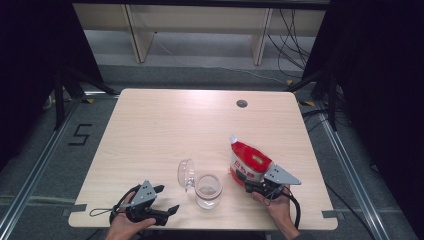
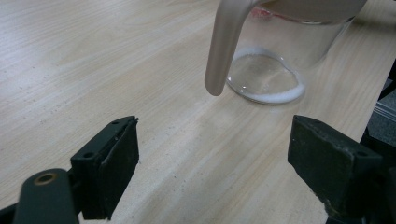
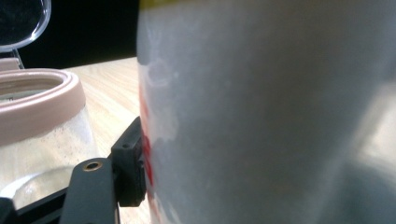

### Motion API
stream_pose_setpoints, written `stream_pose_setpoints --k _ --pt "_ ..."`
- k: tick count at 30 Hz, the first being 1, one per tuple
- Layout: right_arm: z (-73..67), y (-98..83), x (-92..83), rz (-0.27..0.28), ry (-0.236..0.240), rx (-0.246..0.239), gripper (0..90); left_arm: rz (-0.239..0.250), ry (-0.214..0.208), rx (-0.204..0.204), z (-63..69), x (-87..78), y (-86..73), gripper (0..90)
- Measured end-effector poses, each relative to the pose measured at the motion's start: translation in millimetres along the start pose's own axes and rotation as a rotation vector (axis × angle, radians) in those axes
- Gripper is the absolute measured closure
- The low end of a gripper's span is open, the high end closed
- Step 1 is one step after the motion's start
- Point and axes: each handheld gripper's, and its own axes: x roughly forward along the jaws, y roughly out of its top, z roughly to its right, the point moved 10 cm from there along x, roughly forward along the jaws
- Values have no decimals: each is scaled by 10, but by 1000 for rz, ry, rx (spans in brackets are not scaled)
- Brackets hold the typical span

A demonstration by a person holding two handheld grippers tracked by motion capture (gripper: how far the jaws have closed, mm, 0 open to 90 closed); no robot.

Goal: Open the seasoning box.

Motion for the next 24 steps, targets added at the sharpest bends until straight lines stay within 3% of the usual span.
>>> stream_pose_setpoints --k 2,3,4,5,9,10,12,13,15,18,21,22,24 --pt "-16 15 3 11 -4 27 398 -16 6 6 -6 -8 -13 162" --pt "-7 40 22 30 1 -10 424 -17 4 23 -13 -11 -6 162" --pt "-47 51 20 24 25 -13 428 -4 2 26 -12 -5 7 162" --pt "-41 56 15 18 13 -24 431 -5 4 26 -16 -6 9 162" --pt "-13 59 3 20 0 -18 441 -11 5 16 -16 -4 0 163" --pt "-40 56 2 10 18 -2 444 -13 10 23 -24 -9 -1 163" --pt "-47 59 0 10 4 15 446 -11 9 23 -24 -9 1 163" --pt "-56 60 4 3 17 3 447 -14 11 2 -15 -9 -6 164" --pt "-31 61 8 -3 1 -14 450 -20 14 9 -27 -16 -11 165" --pt "-55 76 7 -6 25 17 452 -12 14 15 -28 -22 0 165" --pt "-42 81 -9 -20 8 16 454 -15 10 3 -17 -15 -11 166" --pt "-27 95 -10 -19 4 -19 455 -21 16 8 -27 -17 -18 167" --pt "-41 86 -30 -32 -12 -6 456 -22 15 4 -25 -16 -18 167"
